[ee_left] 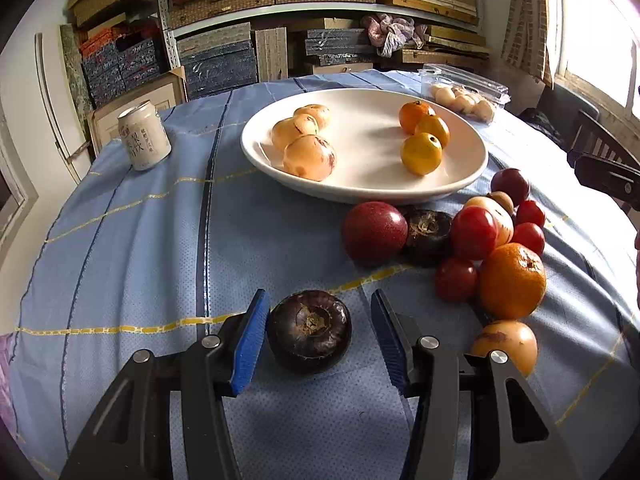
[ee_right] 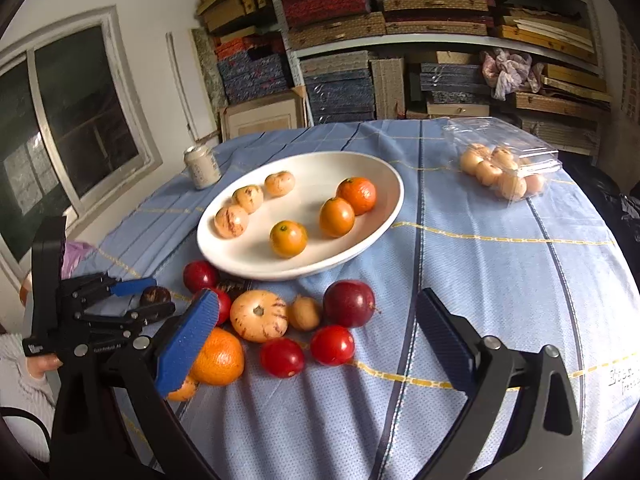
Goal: Organize fruits
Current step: 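Move the left tool to a dark brown round fruit and close on it, then lift the dark fruit with the left tool while the right tool grasps a red tomato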
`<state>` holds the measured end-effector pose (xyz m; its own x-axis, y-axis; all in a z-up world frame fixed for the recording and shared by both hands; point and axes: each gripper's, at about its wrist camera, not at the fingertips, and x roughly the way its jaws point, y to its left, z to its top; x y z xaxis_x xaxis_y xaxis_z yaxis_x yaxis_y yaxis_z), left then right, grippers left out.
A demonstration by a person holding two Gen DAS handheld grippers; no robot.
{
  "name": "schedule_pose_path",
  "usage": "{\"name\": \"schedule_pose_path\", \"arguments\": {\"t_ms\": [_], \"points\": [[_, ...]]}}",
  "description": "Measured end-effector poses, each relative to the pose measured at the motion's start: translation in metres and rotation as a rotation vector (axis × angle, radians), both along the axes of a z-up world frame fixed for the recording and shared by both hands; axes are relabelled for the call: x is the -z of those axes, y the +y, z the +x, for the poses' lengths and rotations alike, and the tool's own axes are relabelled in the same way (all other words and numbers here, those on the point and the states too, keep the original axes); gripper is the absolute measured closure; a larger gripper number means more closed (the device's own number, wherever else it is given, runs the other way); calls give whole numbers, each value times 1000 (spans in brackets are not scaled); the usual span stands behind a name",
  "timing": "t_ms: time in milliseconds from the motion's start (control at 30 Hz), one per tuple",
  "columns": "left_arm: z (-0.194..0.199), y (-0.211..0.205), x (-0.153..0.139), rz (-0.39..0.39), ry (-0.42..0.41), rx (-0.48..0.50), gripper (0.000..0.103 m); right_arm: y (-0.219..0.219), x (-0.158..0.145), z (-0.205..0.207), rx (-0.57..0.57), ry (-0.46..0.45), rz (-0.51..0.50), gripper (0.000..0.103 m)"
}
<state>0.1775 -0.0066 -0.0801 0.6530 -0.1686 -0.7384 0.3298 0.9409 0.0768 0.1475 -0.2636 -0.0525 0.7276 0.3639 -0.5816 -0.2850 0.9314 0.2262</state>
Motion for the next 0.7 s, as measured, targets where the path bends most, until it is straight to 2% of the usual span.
{"name": "schedule_pose_path", "arguments": {"t_ms": [67,167,233,267,300,533,700], "points": [[-1,0,1,5,5,0,50,5,4,-1,-27,19,-46,7],[1,3,3,-4,24,-3,61,14,14,-3,-66,40,-138,10],[2,5,3,-15,27,-3,61,18,20,-3,-91,55,-176,32],[2,5,3,-14,27,-2,61,19,23,-2,-103,72,-182,46],[2,4,3,-10,25,-1,61,19,27,0,-111,94,-186,49],[2,2,3,1,25,0,61,16,33,4,-98,96,-198,49],[2,2,5,0,33,-1,61,0,29,12,-50,99,-96,49]]}}
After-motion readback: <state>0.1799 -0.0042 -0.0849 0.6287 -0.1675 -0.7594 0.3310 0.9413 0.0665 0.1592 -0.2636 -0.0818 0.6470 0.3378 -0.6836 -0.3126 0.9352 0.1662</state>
